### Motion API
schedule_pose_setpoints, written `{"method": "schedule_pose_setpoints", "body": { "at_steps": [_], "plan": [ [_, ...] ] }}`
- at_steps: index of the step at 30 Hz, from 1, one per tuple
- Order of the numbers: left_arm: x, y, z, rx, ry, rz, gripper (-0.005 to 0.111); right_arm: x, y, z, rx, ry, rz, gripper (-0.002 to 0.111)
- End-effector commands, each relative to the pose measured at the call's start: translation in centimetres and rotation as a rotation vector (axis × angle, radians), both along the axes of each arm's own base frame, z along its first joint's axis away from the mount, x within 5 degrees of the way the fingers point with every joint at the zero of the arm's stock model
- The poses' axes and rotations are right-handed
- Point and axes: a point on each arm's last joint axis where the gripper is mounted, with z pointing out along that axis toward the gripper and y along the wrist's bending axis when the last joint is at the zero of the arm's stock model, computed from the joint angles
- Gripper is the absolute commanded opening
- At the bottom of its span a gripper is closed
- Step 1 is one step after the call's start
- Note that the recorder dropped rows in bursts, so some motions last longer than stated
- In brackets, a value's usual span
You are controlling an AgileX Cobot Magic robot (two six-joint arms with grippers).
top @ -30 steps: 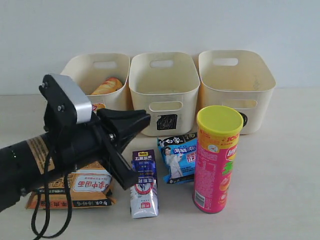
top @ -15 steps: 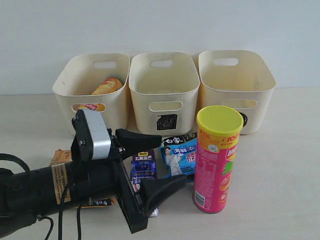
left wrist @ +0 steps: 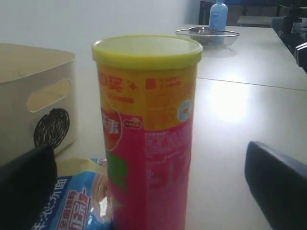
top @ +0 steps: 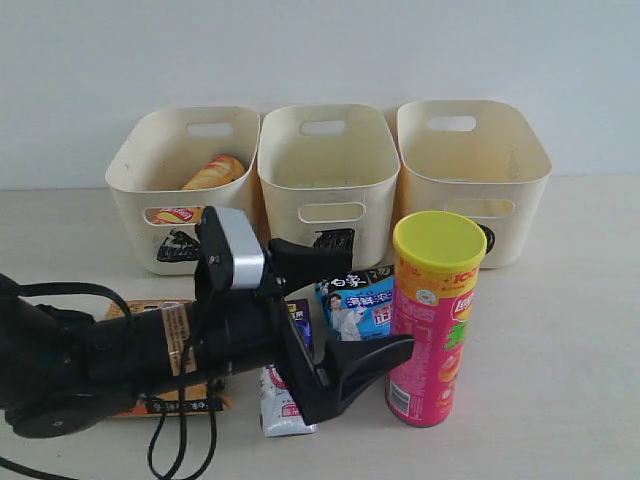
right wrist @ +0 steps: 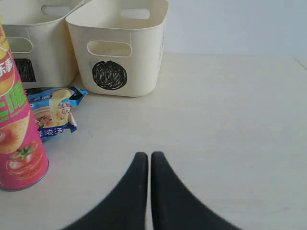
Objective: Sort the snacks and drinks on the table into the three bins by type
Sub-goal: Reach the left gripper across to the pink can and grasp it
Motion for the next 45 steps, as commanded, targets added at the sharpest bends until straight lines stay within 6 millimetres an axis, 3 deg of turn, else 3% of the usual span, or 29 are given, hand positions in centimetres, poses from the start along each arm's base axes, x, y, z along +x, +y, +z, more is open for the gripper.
{"method": "schedule_pose_setpoints", "body": {
  "at_steps": [1, 13, 23, 41, 45],
  "plan": [
    [0.9, -0.9, -0.3, -0.028, 0.037, -0.008, 0.11, 0.0, 0.0, -0.1, -0.003, -0.008, -0.002, 0.0],
    [2.7, -2.5, -1.5, -0.037, 0.092, -0.048, 0.11, 0.0, 0.0, -0.1, -0.003, -0.008, -0.002, 0.0],
    [3.4, -5.3, -1.6, 0.051, 0.069, -0.07, 0.11, 0.0, 0.0, -0.1, -0.003, -0.008, -0.002, 0.0],
    [5.4, -7.0, -2.1, 0.001, 0.082, -0.083, 0.11, 0.0, 0.0, -0.1, -0.003, -0.008, -0.002, 0.0],
    [5.4, -7.0, -2.1, 0.004, 0.082, -0.083, 0.1, 0.0, 0.0, -0.1, -0.003, -0.008, -0.002, 0.0]
  ]
}}
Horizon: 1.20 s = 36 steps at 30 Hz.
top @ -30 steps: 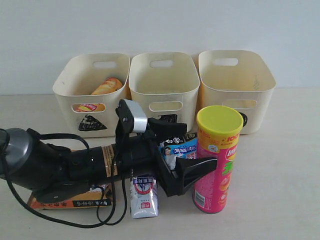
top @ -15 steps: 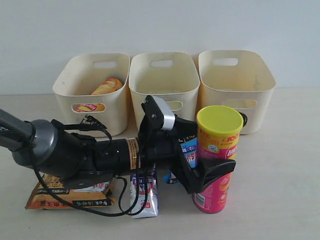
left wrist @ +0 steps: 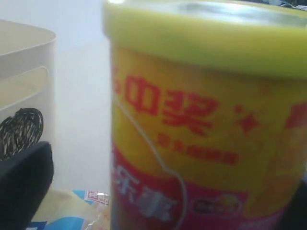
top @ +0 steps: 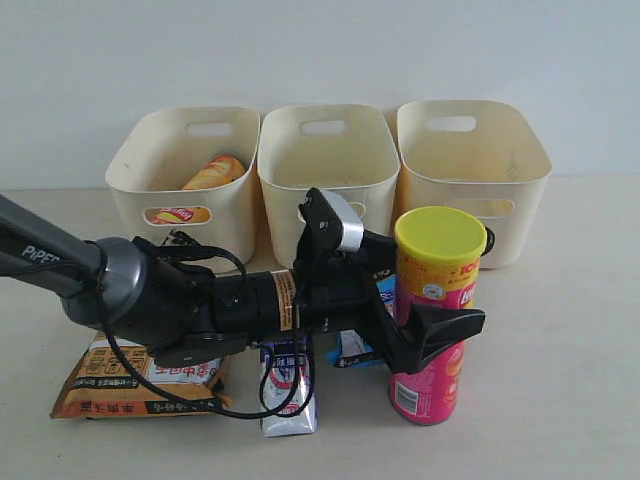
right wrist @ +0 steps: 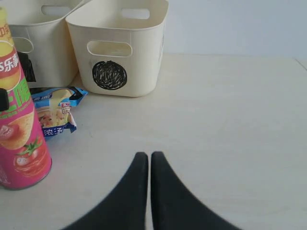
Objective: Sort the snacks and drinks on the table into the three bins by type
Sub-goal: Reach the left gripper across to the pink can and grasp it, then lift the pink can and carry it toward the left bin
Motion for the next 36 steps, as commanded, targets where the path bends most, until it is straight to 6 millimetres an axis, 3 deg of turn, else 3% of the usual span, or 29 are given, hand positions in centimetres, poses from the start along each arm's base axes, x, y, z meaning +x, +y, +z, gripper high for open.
{"method": "schedule_pose_setpoints", "body": {
  "at_steps": [1, 3, 7, 12, 17, 22, 28, 36],
  "plan": [
    [-0.1, -0.2, 0.1, -0.014, 0.006, -0.012, 0.091, 0.0, 0.0, -0.1, -0.003, -0.008, -0.002, 0.0],
    [-0.1, -0.2, 0.1, -0.014, 0.006, -0.012, 0.069, 0.0, 0.0, -0.1, -0.003, -0.008, -0.002, 0.0],
    [-0.3, -0.3, 0.0, -0.005, -0.009, -0.034, 0.005, 0.0, 0.0, -0.1, -0.003, -0.008, -0.002, 0.0],
    [-0.6, -0.4, 0.3, -0.029, 0.005, -0.066, 0.004, 0.0, 0.0, -0.1, -0.003, -0.008, -0.002, 0.0],
    [-0.7, -0.3, 2.3, -0.082, 0.056, -0.058, 0.004, 0.0, 0.0, -0.1, -0.003, -0.008, -0.002, 0.0],
    [-0.9, 0.2, 6.4, -0.081, 0.178, -0.006, 0.004, 0.0, 0.0, -0.1, -0.003, -0.008, -0.002, 0.0],
    [-0.8, 2.1, 10.8, 0.046, 0.127, 0.133, 0.004, 0.0, 0.0, -0.1, -0.003, -0.008, -0.002, 0.0],
    [1.1, 6.7, 13.6, 0.053, 0.154, 0.252, 0.004, 0.0, 0.0, -0.1, -0.003, -0.008, -0.002, 0.0]
  ]
}}
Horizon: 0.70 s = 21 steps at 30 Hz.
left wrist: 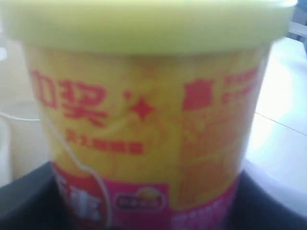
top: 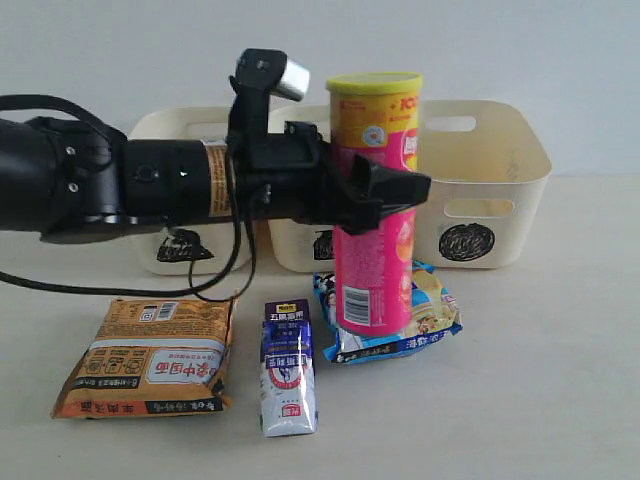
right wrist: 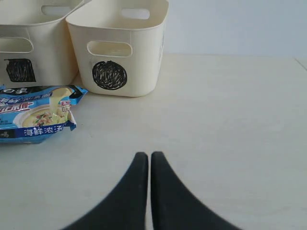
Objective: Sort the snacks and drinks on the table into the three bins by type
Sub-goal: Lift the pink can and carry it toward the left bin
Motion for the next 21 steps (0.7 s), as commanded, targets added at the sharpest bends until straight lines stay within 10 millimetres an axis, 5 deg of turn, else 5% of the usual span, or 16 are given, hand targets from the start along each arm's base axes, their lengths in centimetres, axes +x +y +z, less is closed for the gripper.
{"method": "schedule_pose_setpoints", "body": {
  "at_steps": [1, 9, 21],
  "plan": [
    [1.4, 2.7, 1.2, 0.011, 0.012, 0.093, 0.004, 0.0, 0.0, -0.1, -0.003, -0.008, -0.002, 0.0],
    [4.7, 8.0, 2.4, 0.083, 0.05, 0.322, 0.004, 0.0, 0.0, -0.1, -0.003, -0.008, -0.002, 0.0],
    [7.9, 10.9, 8.1, 0.105, -0.013, 0.446, 0.004, 0.0, 0.0, -0.1, -0.003, -0.008, -0.002, 0.0]
  ]
}}
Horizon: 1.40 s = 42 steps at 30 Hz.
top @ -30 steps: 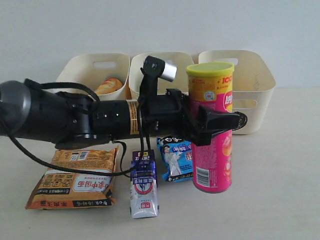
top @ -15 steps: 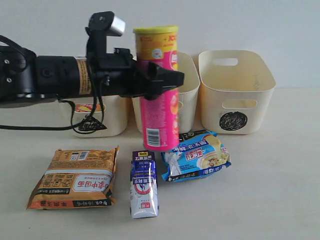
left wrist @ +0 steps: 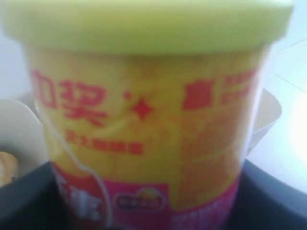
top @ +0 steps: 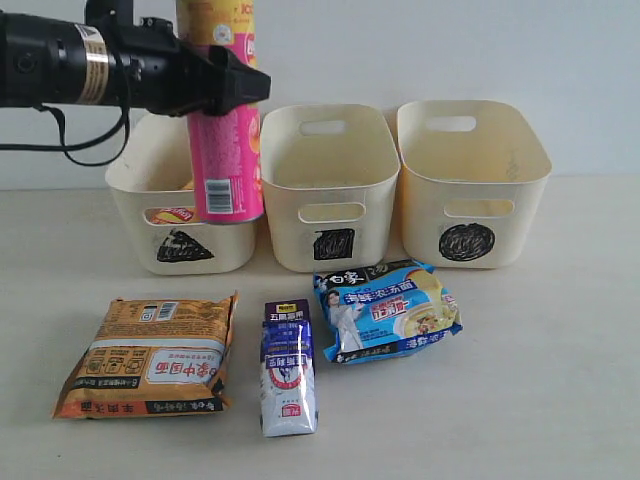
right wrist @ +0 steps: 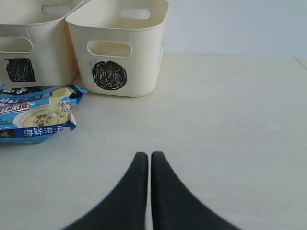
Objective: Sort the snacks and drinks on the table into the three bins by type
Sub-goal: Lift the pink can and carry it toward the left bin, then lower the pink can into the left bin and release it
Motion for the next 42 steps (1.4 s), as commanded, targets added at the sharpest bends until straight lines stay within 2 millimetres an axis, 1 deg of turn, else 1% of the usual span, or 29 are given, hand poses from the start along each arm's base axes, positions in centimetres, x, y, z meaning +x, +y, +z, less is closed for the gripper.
{"method": "schedule_pose_setpoints", "body": {
  "at_steps": [1, 4, 8, 10, 11, 12, 13, 14, 15, 17, 23, 25, 27, 31, 34, 39, 42],
  "plan": [
    [0.9, 1.5, 2.3, -0.021, -0.052, 0.081, 0.004, 0.0, 0.0, -0.1, -0.003, -0.008, -0.002, 0.0],
    [1.7, 2.5, 3.1, 0.023, -0.123, 0.196, 0.004, 0.0, 0.0, -0.1, -0.003, -0.008, -0.002, 0.0],
    [2.5, 4.0, 4.0, 0.177, -0.25, 0.326, 0.004, 0.0, 0.0, -0.1, -0.003, -0.008, -0.002, 0.0],
    [3.1, 4.6, 4.2, 0.269, -0.306, 0.368, 0.004, 0.0, 0.0, -0.1, -0.003, -0.008, -0.002, 0.0],
    [3.4, 4.7, 4.2, 0.283, -0.314, 0.371, 0.004, 0.0, 0.0, -0.1, -0.002, -0.01, -0.002, 0.0],
    [4.2, 4.5, 3.7, 0.282, -0.307, 0.364, 0.004, 0.0, 0.0, -0.1, -0.003, -0.008, -0.002, 0.0],
    [4.6, 4.4, 3.6, 0.281, -0.309, 0.364, 0.004, 0.0, 0.0, -0.1, -0.003, -0.008, -0.002, 0.0],
    [5.7, 4.1, 3.0, 0.284, -0.303, 0.363, 0.004, 0.0, 0.0, -0.1, -0.003, -0.008, -0.002, 0.0],
    [6.2, 4.0, 2.6, 0.281, -0.297, 0.364, 0.004, 0.0, 0.0, -0.1, -0.003, -0.008, -0.002, 0.0],
    [8.4, 3.6, 0.5, 0.262, -0.254, 0.386, 0.004, 0.0, 0.0, -0.1, -0.003, -0.008, -0.002, 0.0],
    [12.3, 2.8, -3.9, 0.287, -0.212, 0.4, 0.004, 0.0, 0.0, -0.1, -0.003, -0.008, -0.002, 0.0],
    [12.9, 2.7, -4.8, 0.294, -0.206, 0.408, 0.004, 0.0, 0.0, -0.1, -0.003, -0.008, -0.002, 0.0],
    [13.1, 2.7, -5.2, 0.296, -0.2, 0.407, 0.004, 0.0, 0.0, -0.1, -0.003, -0.008, -0.002, 0.0],
    [13.1, 2.6, -5.4, 0.3, -0.197, 0.399, 0.006, 0.0, 0.0, -0.1, -0.003, -0.008, -0.002, 0.0],
    [13.1, 2.5, -5.4, 0.293, -0.193, 0.394, 0.018, 0.0, 0.0, -0.1, -0.003, -0.008, -0.002, 0.0],
    [13.1, 2.6, -5.4, 0.293, -0.193, 0.394, 0.052, 0.0, 0.0, -0.1, -0.003, -0.008, -0.002, 0.0],
    [13.1, 2.6, -5.4, 0.295, -0.194, 0.403, 0.069, 0.0, 0.0, -0.1, -0.003, -0.008, -0.002, 0.0]
  ]
}}
